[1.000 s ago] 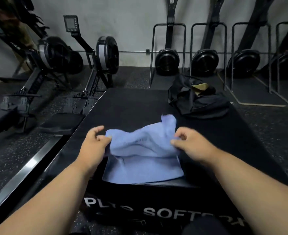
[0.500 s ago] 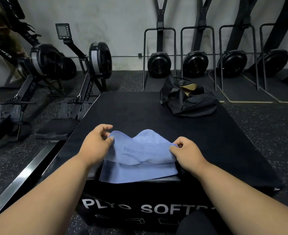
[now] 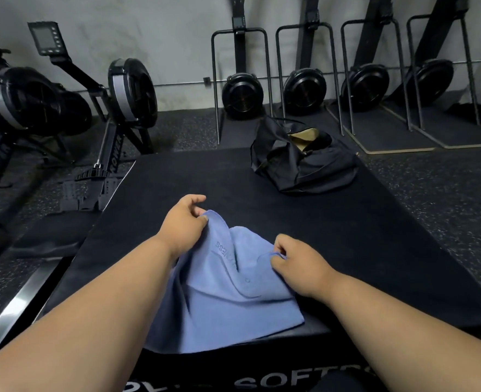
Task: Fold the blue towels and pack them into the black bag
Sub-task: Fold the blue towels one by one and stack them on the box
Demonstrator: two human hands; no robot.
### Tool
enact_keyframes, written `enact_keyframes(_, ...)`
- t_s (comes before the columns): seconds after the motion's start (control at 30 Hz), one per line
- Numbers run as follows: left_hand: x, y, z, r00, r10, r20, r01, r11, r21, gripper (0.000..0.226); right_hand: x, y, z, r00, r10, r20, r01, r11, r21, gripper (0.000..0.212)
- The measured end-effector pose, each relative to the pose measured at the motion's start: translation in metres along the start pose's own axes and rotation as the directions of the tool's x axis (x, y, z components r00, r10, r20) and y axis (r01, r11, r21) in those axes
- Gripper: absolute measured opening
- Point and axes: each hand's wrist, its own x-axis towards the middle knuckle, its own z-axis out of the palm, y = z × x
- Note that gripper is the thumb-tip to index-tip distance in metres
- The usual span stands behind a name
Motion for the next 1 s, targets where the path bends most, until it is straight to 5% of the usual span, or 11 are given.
enact_keyframes(0.23,0.037,-0.015,0.055,0.980,-0.056,0.190,0.049,0.998,0.040,0.037,-0.006,0.028,-0.011,0.992,0.124,-0.020,-0.120,0.985,0.126,0.010)
enact_keyframes(0.53,0.051,-0.007,0.087,0.948,0.010,0.318,-0.053,0.990,0.128,0.044,-0.013,0.039,-0.013,0.997,0.072,0.041,-0.076,0.992,0.096,0.011)
enact_keyframes(0.8,0.028,0.000,0.084,0.935,0.004,0.355,-0.113,0.951,0.287,0.053,-0.018,0.042,-0.015,0.997,0.079,-0.010,-0.077,0.989,0.124,0.035)
enact_keyframes(1.0,-0.001,0.015,0.091,0.941,-0.025,0.338,-0.124,0.903,0.412,0.049,-0.032,0.043,-0.020,0.991,0.120,-0.051,-0.121,0.992,-0.027,0.050)
